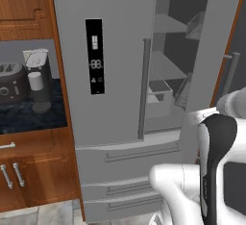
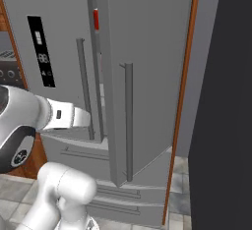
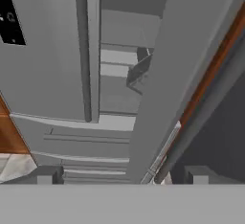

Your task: Open the fridge, grab two sodas, and place both sodas inside the bowl with ice on the dining counter.

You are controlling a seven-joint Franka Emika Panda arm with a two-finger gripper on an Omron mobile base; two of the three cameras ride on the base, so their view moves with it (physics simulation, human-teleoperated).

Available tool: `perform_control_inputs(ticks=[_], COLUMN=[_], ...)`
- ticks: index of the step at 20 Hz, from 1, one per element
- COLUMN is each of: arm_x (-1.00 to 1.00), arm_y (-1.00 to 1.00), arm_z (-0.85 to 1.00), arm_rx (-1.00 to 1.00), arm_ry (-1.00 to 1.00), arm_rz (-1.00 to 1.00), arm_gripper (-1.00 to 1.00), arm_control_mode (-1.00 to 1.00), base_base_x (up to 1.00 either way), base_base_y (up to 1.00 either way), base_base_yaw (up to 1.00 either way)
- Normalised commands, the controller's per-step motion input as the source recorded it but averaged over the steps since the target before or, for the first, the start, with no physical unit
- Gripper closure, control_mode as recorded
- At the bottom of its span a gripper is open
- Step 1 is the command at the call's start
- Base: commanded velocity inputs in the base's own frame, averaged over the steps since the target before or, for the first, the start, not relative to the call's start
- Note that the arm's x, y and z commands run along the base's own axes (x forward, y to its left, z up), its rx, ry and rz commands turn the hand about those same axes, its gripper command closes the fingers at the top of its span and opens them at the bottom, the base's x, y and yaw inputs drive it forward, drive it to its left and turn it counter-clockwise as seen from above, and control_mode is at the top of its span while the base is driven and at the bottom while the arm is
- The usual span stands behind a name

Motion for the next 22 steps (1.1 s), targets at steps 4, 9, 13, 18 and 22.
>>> perform_control_inputs(ticks=[4, 9, 13, 18, 22], arm_x=[0.28, 0.62, 0.87, 0.94, 0.91], arm_y=[1.00, 0.64, 0.17, 0.00, -0.02], arm_z=[0.24, 0.11, 0.00, 0.00, 0.00], arm_rx=[-0.05, -0.06, -0.06, -0.04, -0.02], arm_ry=[0.00, 0.00, 0.00, 0.04, 0.04], arm_rz=[0.00, -0.03, -0.05, -0.03, 0.00], arm_gripper=[-1.00, -1.00, -1.00, -1.00, -1.00], arm_control_mode=[-1.00, -1.00, -1.00, -1.00, -1.00], base_base_x=[0.00, 0.00, 0.00, 0.00, 0.00], base_base_y=[0.00, 0.00, 0.00, 0.00, 0.00], base_base_yaw=[0.00, 0.00, 0.00, 0.00, 0.00])
